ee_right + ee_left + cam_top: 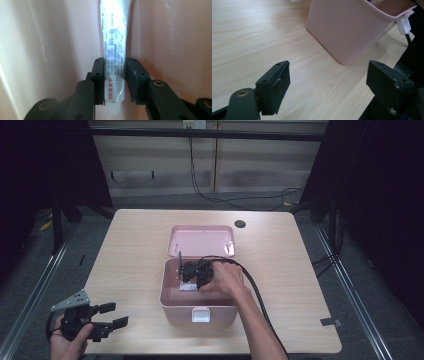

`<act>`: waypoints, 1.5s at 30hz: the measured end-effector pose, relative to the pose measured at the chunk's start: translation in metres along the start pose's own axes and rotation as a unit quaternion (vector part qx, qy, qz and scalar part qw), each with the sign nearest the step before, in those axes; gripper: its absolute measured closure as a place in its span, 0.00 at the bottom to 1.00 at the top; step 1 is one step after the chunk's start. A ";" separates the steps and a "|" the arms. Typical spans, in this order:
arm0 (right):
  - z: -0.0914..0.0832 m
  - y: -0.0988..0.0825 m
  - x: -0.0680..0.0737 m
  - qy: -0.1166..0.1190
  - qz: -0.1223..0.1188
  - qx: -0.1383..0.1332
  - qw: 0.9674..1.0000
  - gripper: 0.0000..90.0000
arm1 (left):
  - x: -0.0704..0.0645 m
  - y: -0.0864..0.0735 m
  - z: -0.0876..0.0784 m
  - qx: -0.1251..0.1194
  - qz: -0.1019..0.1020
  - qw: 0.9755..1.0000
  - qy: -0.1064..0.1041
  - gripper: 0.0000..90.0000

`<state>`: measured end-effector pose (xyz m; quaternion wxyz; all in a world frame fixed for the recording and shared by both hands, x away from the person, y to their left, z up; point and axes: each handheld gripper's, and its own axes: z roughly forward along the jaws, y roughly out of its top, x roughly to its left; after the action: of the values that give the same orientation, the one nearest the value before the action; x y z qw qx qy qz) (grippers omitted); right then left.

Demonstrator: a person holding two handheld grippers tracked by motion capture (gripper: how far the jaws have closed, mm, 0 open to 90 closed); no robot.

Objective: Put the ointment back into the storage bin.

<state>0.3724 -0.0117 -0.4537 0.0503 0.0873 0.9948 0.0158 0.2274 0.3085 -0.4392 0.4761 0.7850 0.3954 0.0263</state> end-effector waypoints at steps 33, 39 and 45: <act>-0.047 -0.027 0.004 0.054 0.035 -0.131 0.989 0.62 | 0.000 0.000 0.001 0.002 0.001 1.000 0.000 0.21; -0.058 -0.037 0.005 0.066 0.059 -0.165 0.982 0.59 | 0.000 0.000 0.001 0.002 0.000 1.000 0.001 0.21; -0.066 -0.049 0.006 0.067 0.072 -0.200 0.975 0.59 | 0.000 0.000 0.001 0.002 0.000 1.000 0.000 0.21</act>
<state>0.3512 -0.0599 -0.3910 -0.0009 0.1459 0.9636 0.2242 0.2277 0.3077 -0.4402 0.4744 0.7861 0.3955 0.0251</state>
